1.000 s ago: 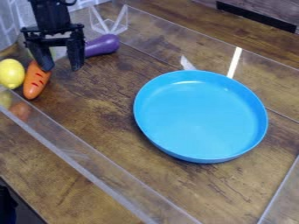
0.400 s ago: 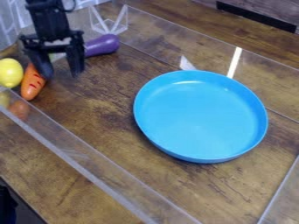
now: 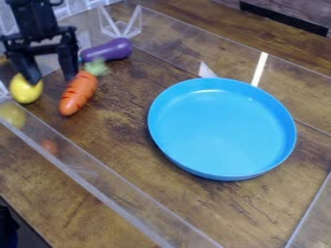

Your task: Move the carrot to the right side

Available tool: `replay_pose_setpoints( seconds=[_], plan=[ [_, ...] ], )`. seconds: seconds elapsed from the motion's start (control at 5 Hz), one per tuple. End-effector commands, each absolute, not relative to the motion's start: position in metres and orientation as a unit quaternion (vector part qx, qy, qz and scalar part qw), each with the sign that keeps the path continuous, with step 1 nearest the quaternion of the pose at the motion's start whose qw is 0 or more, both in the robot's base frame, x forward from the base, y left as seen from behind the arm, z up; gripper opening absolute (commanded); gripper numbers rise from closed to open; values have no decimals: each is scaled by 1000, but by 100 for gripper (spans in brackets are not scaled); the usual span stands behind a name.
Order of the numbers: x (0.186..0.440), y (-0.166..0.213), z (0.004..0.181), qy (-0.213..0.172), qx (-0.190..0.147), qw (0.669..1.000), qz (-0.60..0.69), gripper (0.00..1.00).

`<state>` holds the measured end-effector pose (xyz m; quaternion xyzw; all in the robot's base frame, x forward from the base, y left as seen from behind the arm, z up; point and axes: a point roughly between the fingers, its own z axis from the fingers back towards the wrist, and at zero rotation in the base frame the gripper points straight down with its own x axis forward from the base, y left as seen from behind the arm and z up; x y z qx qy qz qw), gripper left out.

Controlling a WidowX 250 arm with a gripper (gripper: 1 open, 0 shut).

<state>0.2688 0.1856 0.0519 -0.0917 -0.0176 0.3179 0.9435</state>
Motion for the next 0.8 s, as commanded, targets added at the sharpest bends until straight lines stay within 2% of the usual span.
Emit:
replay_pose_setpoints(
  seconds=[0.0, 0.4, 0.6],
  plan=[
    [270, 195, 66, -61, -76, 939, 330, 100],
    [276, 171, 60, -59, -76, 920, 380, 100],
    [284, 173, 50, -60, -84, 916, 388, 100]
  ],
)
